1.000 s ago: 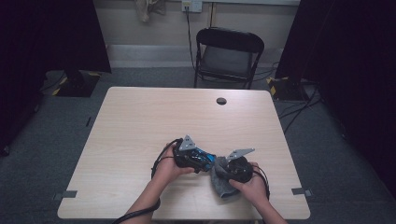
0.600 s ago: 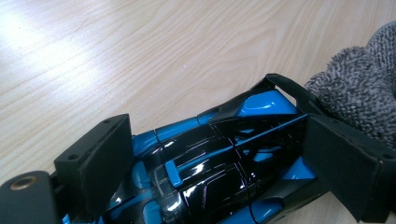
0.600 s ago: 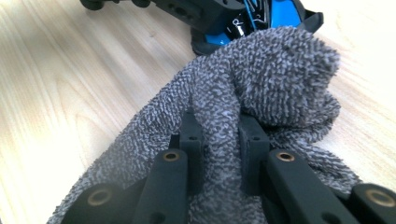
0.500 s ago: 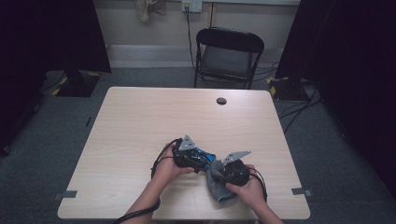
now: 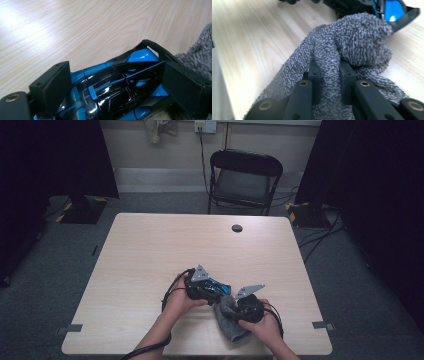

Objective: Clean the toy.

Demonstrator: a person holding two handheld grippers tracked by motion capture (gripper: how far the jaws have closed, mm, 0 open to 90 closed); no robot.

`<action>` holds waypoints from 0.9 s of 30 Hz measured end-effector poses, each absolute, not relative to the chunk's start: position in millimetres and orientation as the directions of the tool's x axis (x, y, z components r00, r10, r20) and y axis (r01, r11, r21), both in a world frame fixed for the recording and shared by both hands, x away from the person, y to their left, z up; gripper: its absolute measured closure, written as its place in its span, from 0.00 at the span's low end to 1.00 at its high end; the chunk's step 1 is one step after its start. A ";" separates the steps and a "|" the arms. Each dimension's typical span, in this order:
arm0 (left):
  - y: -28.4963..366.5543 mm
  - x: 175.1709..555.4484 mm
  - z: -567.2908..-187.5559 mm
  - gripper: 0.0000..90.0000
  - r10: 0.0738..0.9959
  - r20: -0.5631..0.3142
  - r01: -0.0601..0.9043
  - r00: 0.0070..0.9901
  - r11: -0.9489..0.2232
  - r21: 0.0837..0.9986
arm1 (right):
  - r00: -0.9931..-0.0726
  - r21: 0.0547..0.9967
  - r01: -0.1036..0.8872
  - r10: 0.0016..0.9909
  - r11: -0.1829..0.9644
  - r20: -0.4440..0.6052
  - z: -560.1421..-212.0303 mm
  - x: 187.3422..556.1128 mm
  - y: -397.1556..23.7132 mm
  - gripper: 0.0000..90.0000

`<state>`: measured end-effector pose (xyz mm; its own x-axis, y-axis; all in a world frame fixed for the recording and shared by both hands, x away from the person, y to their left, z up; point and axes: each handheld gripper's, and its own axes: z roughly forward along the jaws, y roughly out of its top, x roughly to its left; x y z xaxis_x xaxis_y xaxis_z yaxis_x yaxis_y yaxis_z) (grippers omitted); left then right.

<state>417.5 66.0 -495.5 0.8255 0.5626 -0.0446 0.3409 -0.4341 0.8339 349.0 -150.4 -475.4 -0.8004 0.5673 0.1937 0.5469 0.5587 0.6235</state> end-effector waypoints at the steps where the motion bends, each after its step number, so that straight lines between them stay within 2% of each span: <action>1: 66.0 417.5 -495.5 0.10 0.563 -0.045 0.341 0.826 -0.434 0.834 | -0.800 0.623 0.547 0.567 0.559 0.194 -475.4 349.0 -150.4 0.85; 7: 65.9 417.4 -495.5 0.10 0.562 -0.043 0.339 0.826 -0.436 0.834 | -0.807 0.626 0.539 0.558 0.563 0.193 -471.6 345.1 -155.4 0.85; 19: 66.3 417.1 -496.1 0.10 0.562 -0.045 0.338 0.826 -0.430 0.837 | -0.768 0.648 0.567 0.611 0.508 0.193 -456.3 355.6 -190.6 0.85; 22: 66.8 417.1 -496.4 0.10 0.561 -0.045 0.336 0.826 -0.428 0.839 | -0.728 0.671 0.586 0.659 0.455 0.189 -447.0 366.8 -210.3 0.85; 27: 66.4 416.9 -496.3 0.10 0.561 -0.045 0.337 0.826 -0.429 0.838 | -0.688 0.670 0.599 0.710 0.439 0.150 -444.9 383.1 -221.0 0.85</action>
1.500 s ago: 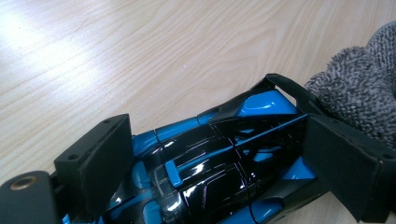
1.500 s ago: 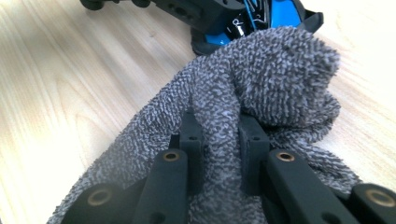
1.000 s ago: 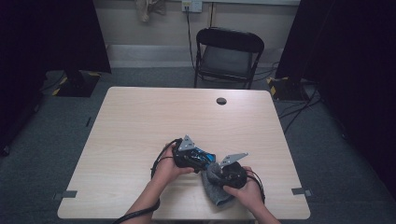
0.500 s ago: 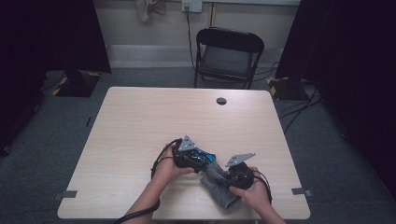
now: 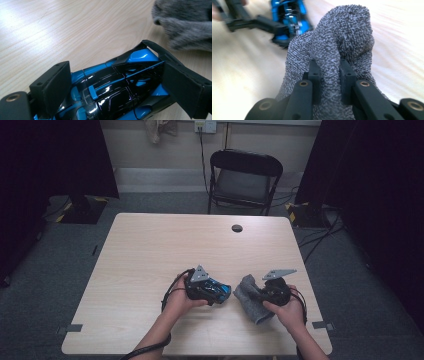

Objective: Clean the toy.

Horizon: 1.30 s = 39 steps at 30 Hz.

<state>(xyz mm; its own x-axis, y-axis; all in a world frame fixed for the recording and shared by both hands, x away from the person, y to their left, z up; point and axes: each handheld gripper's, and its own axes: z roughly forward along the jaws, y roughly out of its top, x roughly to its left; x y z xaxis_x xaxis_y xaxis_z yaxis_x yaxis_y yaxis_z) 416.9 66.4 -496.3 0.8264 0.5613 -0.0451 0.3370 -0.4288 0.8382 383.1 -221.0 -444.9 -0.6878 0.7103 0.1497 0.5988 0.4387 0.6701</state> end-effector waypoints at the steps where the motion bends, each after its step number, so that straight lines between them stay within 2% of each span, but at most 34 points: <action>1: 66.3 416.9 -496.3 0.10 0.561 -0.045 0.337 0.827 -0.429 0.838 | -0.678 0.668 0.604 0.720 0.434 0.145 -446.2 386.6 -221.3 0.85; 10: 66.2 416.9 -496.3 0.10 0.559 -0.044 0.335 0.828 -0.430 0.838 | -0.666 0.646 0.619 0.734 0.446 0.133 -467.8 404.4 -197.6 0.85; 25: 66.8 416.8 -496.6 0.10 0.561 -0.043 0.334 0.827 -0.428 0.840 | -0.728 0.632 0.589 0.670 0.503 0.145 -475.9 387.5 -178.5 0.85; 39: 66.3 416.7 -496.5 0.10 0.562 -0.041 0.334 0.826 -0.429 0.839 | -0.742 0.635 0.594 0.642 0.494 0.195 -477.8 372.2 -176.6 0.85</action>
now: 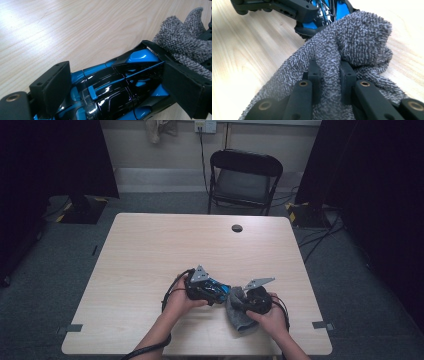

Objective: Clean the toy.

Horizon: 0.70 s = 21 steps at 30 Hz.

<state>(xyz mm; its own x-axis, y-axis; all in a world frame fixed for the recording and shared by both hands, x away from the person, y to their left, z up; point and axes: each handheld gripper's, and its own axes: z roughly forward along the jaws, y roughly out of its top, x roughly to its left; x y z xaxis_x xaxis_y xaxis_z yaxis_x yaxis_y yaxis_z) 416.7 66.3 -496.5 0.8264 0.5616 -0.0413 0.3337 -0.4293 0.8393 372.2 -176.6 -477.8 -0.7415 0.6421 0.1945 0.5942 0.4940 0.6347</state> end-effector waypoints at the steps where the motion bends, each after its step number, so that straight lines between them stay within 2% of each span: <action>1: 66.3 416.7 -496.5 0.10 0.562 -0.041 0.334 0.826 -0.429 0.839 | -0.742 0.635 0.594 0.642 0.494 0.195 -477.8 372.2 -176.6 0.85; 21: 65.7 416.4 -496.5 0.10 0.564 -0.041 0.334 0.825 -0.428 0.840 | -0.799 0.629 0.558 0.555 0.541 0.232 -476.5 354.7 -158.6 0.85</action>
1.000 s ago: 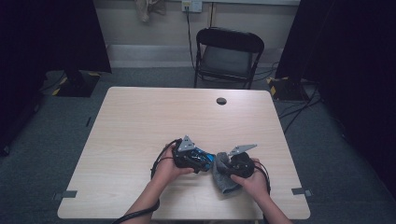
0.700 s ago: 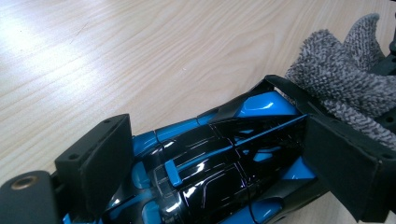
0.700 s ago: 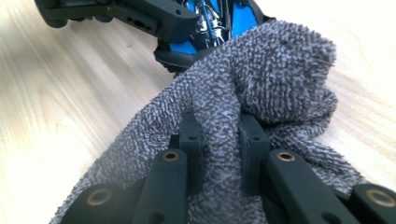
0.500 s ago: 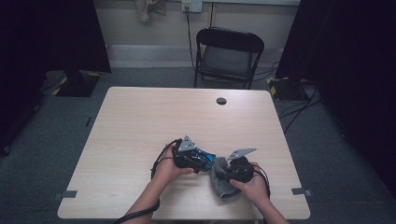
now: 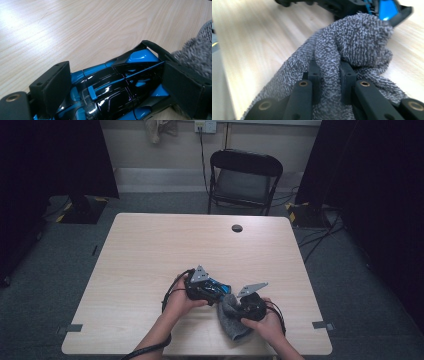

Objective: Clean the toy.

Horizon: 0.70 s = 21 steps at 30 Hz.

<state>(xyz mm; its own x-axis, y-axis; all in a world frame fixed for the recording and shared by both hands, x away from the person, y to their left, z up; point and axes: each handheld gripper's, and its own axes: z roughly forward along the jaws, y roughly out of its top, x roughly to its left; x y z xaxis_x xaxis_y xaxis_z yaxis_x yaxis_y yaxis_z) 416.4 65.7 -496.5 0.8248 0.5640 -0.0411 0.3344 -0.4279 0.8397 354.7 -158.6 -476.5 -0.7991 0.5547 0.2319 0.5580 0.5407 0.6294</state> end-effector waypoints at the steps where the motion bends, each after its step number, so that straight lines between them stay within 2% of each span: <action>1: 64.7 416.3 -496.0 0.10 0.564 -0.041 0.337 0.824 -0.431 0.837 | -0.801 0.631 0.557 0.550 0.540 0.236 -475.9 354.1 -158.3 0.85; 12: 66.1 421.5 -492.5 0.12 0.545 -0.047 0.343 0.837 -0.455 0.822 | -0.794 0.642 0.561 0.559 0.524 0.238 -462.7 362.8 -180.8 0.84; 16: 68.8 421.6 -489.0 0.18 0.536 -0.043 0.335 0.843 -0.462 0.821 | -0.778 0.660 0.563 0.588 0.497 0.221 -449.6 374.9 -194.8 0.84; 21: 72.8 417.1 -488.5 0.18 0.552 -0.032 0.330 0.833 -0.449 0.831 | -0.751 0.685 0.564 0.631 0.461 0.193 -429.4 395.1 -207.3 0.84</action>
<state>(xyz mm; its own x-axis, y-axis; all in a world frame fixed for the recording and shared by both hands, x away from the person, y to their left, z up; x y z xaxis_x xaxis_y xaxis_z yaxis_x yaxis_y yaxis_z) 417.1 72.8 -488.5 0.8330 0.5523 -0.0321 0.3296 -0.4488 0.8306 395.1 -207.3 -429.4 -0.7512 0.6312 0.1929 0.5637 0.4614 0.6851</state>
